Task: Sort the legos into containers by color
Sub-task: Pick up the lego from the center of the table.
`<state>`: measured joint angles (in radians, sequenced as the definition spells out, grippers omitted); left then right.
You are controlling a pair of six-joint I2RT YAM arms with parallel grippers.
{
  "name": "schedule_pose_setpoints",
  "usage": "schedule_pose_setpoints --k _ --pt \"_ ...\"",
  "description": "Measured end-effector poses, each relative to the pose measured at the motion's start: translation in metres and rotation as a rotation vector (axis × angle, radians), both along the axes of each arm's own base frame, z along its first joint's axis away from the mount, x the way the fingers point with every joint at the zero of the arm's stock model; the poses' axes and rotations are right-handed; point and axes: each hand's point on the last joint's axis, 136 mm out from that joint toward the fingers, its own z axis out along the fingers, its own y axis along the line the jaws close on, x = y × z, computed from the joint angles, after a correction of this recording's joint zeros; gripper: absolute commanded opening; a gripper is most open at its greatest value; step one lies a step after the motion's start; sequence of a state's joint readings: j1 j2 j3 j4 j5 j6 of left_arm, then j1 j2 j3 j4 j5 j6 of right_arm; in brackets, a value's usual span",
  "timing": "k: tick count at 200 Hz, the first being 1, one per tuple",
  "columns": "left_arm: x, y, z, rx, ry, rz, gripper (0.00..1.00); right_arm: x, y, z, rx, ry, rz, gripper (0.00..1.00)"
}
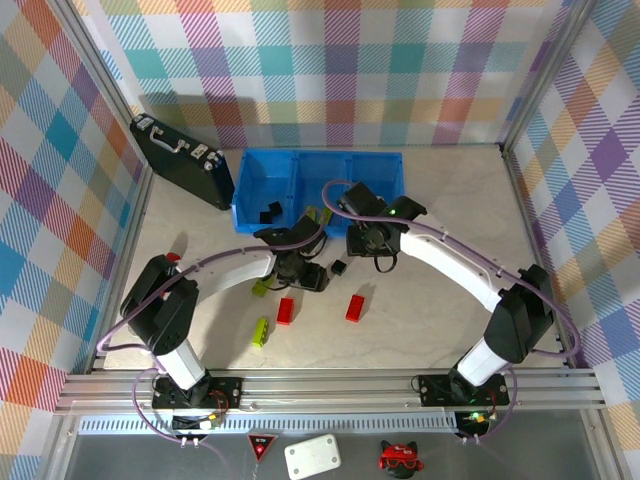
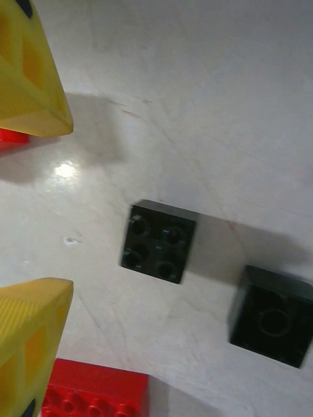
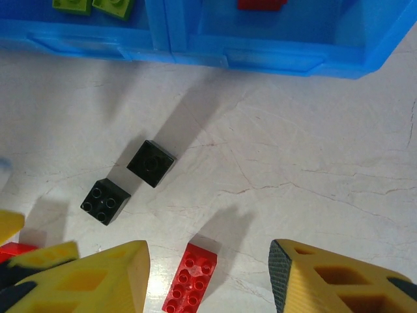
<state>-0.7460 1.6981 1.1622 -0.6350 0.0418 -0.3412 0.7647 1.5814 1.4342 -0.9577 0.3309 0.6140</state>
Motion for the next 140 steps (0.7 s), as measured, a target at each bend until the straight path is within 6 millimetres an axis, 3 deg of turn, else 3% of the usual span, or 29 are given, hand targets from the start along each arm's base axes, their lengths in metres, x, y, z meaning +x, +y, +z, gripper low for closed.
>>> schedule_pose_setpoints --k 63,116,140 --pt "0.023 -0.029 -0.008 0.015 -0.007 -0.110 0.62 0.003 -0.013 0.006 0.048 -0.015 -0.028 0.53" --pt "0.022 -0.028 -0.035 0.069 0.038 -0.154 0.57 0.001 -0.036 0.006 0.081 -0.029 -0.066 0.53" --pt "0.023 -0.026 -0.043 0.091 0.049 -0.159 0.51 -0.002 -0.044 0.008 0.100 -0.035 -0.080 0.53"
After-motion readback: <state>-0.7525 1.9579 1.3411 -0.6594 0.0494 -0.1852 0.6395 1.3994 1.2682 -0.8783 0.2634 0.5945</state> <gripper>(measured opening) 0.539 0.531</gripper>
